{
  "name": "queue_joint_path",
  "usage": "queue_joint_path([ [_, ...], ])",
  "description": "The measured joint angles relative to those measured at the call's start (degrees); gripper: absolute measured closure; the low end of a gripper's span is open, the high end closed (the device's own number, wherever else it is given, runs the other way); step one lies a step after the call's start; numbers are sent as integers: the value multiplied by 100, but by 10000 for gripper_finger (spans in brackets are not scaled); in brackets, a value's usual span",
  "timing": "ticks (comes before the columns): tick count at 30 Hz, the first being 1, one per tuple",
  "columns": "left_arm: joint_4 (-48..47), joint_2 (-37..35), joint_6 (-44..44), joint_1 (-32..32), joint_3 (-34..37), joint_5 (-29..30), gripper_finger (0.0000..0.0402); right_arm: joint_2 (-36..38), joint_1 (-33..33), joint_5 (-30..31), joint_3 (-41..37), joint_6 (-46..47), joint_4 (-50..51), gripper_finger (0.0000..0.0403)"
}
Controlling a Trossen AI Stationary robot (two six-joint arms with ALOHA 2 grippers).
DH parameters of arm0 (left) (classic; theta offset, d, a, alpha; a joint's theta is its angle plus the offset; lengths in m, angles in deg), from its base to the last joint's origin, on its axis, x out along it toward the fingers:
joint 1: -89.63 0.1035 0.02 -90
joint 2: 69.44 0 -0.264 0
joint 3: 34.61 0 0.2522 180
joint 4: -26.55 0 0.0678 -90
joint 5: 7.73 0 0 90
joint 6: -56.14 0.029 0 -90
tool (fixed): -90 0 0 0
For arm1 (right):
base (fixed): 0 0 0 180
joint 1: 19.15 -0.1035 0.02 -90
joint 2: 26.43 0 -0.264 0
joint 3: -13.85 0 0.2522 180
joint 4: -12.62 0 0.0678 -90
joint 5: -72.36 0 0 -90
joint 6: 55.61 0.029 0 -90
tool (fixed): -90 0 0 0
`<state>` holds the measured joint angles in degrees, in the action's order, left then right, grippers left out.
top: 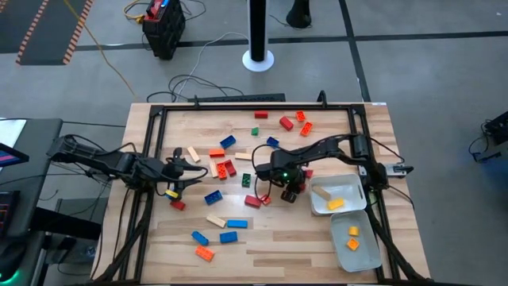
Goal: Sort blocks by size
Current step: Put the half circle red block into the gray bin
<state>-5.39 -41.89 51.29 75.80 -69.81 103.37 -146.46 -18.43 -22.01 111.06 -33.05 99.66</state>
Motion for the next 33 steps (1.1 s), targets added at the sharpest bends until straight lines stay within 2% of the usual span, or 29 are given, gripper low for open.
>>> queue_joint_path([
  [6,-50,-97,56,0,-4,2,213,1076,-466,-73,-33,9,-1159,251],
  [10,-91,-96,44,-2,-4,2,213,1821,-823,-781,-518,438,-1772,251],
  [13,-185,-96,-23,-1,-4,6,213,2242,-1166,-1154,-1027,1156,-1865,251],
  [19,-117,-96,-45,-1,-4,17,213,2967,-2046,-1379,-1747,3045,-1714,251],
  [24,9,-96,-97,-2,-4,20,213,3378,-2879,-1383,-1847,4567,-1249,249],
  [29,155,-94,-214,-2,-4,33,213,3465,-3640,-1344,-1847,6033,-357,217],
  [33,269,-94,-338,-2,-4,188,213,3461,-4005,-1325,-1847,6843,234,185],
])
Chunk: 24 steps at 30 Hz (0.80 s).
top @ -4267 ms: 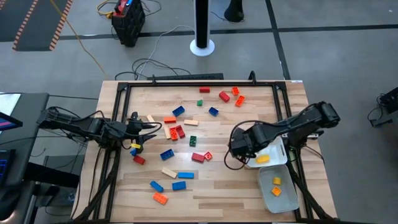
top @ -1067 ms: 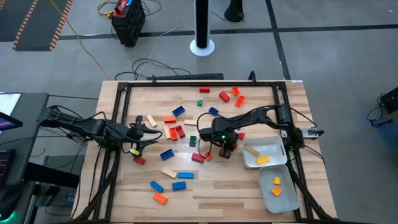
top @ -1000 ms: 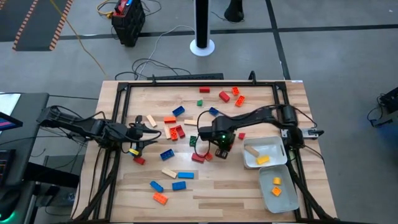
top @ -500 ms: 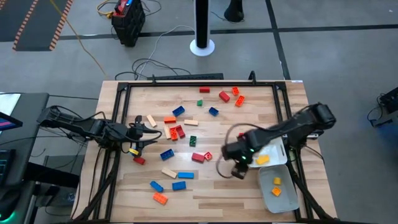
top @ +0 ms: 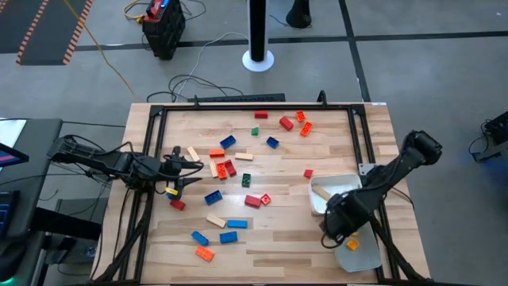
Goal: Sort blocks by size
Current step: Put the half circle red block into the gray bin, then put the green 8 stud game piece into the gray bin
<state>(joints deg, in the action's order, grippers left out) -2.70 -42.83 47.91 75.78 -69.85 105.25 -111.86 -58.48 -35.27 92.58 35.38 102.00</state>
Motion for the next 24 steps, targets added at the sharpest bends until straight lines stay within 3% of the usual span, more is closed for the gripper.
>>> queue_joint_path([
  [8,9,95,-105,0,-2,24,213,24,-43,98,245,43,-197,165],
  [13,-19,803,-256,2,-160,20,213,27,318,1792,575,-766,-385,173],
  [17,-15,1560,-50,2,-549,17,213,-12,856,3030,579,-2102,-1214,176],
  [24,-190,2825,320,0,-1479,-188,213,-634,1816,3613,581,-4463,-3027,172],
])
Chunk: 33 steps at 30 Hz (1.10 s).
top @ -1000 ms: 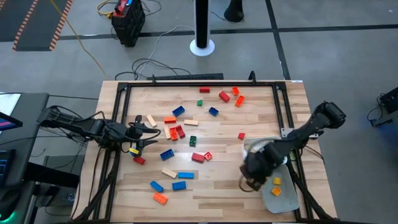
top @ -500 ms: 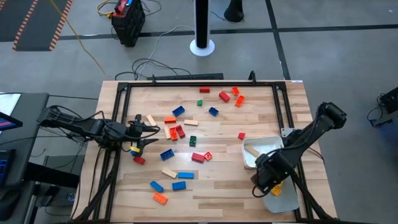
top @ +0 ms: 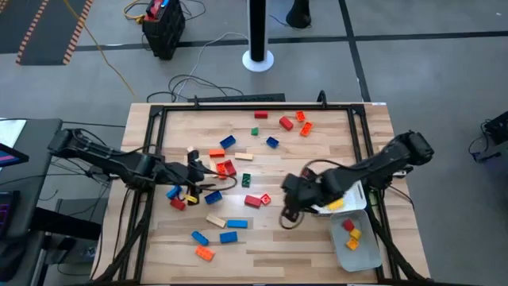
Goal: Sort blocks by size
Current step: Put the green 8 stud game piece into the gray bin
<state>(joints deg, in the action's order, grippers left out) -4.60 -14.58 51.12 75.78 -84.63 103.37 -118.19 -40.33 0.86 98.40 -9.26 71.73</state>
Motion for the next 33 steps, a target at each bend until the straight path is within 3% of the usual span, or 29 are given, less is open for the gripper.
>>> queue_joint_path([
  [9,273,655,214,0,-119,13,213,-1365,208,280,-4,-1801,-1451,171],
  [20,543,679,357,13,-119,261,213,-1511,854,551,45,-3168,-2779,171],
  [29,780,531,240,-120,313,446,213,-1827,1485,-345,592,-4723,-2949,170],
  [33,816,384,102,-188,440,477,213,-1834,1621,-910,764,-5323,-2888,145],
])
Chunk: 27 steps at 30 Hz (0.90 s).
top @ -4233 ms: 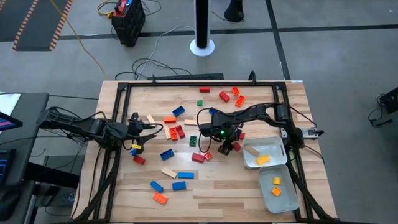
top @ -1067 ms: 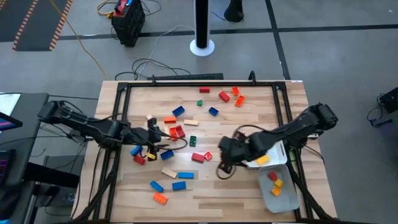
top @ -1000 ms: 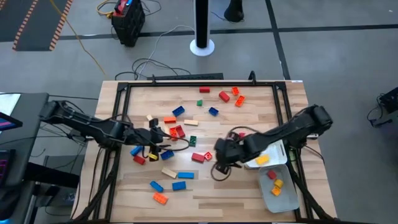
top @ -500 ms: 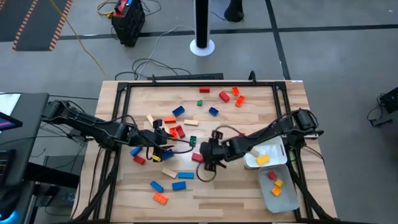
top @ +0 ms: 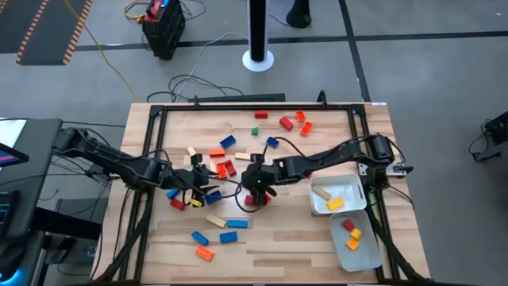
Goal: Sort blocks by size
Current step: Put the green 8 stud game piece into the gray bin
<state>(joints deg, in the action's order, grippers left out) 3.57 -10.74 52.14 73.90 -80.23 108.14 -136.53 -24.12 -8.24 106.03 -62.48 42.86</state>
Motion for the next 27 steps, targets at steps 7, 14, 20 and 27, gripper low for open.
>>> queue_joint_path([
  [7,33,-174,-267,-5,199,66,213,-459,261,-181,352,-105,97,61],
  [14,-40,-300,-578,-202,299,173,213,-868,261,-13,611,94,271,12],
  [20,-143,-308,-711,-452,300,483,213,-1093,365,12,635,308,508,21],
  [27,-162,-307,-720,-501,300,601,213,-1106,443,-21,635,538,638,54],
])
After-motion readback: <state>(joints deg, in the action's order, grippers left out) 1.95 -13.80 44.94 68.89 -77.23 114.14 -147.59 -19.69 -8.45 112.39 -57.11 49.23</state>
